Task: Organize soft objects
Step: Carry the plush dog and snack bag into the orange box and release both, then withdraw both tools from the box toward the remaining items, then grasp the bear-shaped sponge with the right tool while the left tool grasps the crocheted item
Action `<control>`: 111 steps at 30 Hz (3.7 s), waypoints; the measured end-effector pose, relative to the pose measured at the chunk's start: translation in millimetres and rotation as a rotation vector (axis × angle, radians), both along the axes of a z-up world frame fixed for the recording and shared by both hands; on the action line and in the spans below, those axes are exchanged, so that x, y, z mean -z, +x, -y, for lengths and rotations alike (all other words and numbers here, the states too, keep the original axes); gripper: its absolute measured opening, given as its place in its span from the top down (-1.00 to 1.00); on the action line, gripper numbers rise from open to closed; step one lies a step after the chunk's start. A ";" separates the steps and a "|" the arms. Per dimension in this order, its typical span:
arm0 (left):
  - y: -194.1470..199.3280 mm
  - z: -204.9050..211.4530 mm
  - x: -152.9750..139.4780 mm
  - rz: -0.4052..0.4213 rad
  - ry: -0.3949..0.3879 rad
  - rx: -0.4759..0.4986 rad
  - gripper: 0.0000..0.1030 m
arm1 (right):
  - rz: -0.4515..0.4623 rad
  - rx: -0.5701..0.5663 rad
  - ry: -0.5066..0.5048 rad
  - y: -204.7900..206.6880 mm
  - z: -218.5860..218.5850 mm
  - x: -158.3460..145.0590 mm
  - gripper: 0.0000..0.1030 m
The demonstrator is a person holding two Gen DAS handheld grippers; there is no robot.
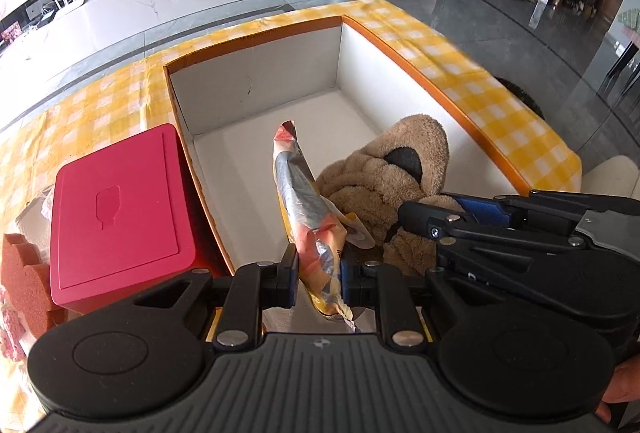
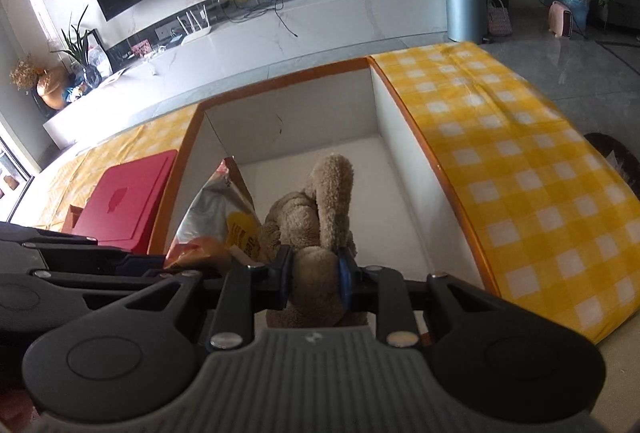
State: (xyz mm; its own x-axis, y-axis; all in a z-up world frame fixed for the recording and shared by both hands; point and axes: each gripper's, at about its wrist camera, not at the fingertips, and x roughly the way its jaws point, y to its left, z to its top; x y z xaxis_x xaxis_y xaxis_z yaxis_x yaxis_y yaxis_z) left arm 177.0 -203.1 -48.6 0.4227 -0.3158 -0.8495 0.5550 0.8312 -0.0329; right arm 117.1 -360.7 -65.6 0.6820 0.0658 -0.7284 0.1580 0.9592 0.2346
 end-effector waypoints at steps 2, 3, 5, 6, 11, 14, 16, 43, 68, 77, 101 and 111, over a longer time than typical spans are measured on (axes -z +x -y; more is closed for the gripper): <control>4.6 3.6 3.0 -0.003 0.026 0.009 0.59 | -0.030 -0.007 0.008 1.7 -0.1 4.0 0.57; 5.2 5.2 4.0 -0.010 0.038 0.010 0.59 | -0.046 -0.008 0.017 3.1 0.6 6.2 0.56; 4.1 5.5 6.3 -0.022 0.056 0.011 0.58 | -0.076 -0.013 0.033 5.3 1.7 10.8 0.56; 5.0 6.8 7.2 -0.027 0.065 0.011 0.58 | -0.079 -0.019 0.025 5.7 0.5 10.7 0.56; 5.1 5.3 10.4 -0.047 0.085 -0.004 0.52 | -0.108 -0.025 0.002 10.0 -3.9 10.1 0.54; 5.1 4.3 12.8 -0.049 0.094 -0.006 0.42 | -0.125 -0.033 -0.020 13.0 -6.9 9.9 0.47; 4.3 3.1 13.1 -0.059 0.088 -0.005 0.40 | -0.136 -0.035 -0.049 13.5 -9.4 10.5 0.47; -74.9 -108.2 -73.4 0.336 -0.197 -0.121 -0.19 | 0.194 0.013 -0.178 -69.2 -45.3 -63.1 -0.36; -132.3 -269.2 -13.4 0.213 -0.260 -0.471 -0.23 | 0.146 -0.112 -0.175 -120.7 -162.4 -2.5 -0.35; -118.5 -302.9 -10.7 0.170 -0.290 -0.526 -0.23 | 0.141 -0.240 -0.184 -97.6 -199.6 -0.1 -0.26; 36.4 -367.6 36.8 0.012 -0.144 -0.530 -0.36 | 0.115 -0.747 -0.544 79.3 -340.8 18.3 -0.69; 78.2 -379.6 80.3 -0.080 -0.174 -0.630 -0.37 | 0.017 -0.808 -0.609 113.4 -351.6 51.2 -0.63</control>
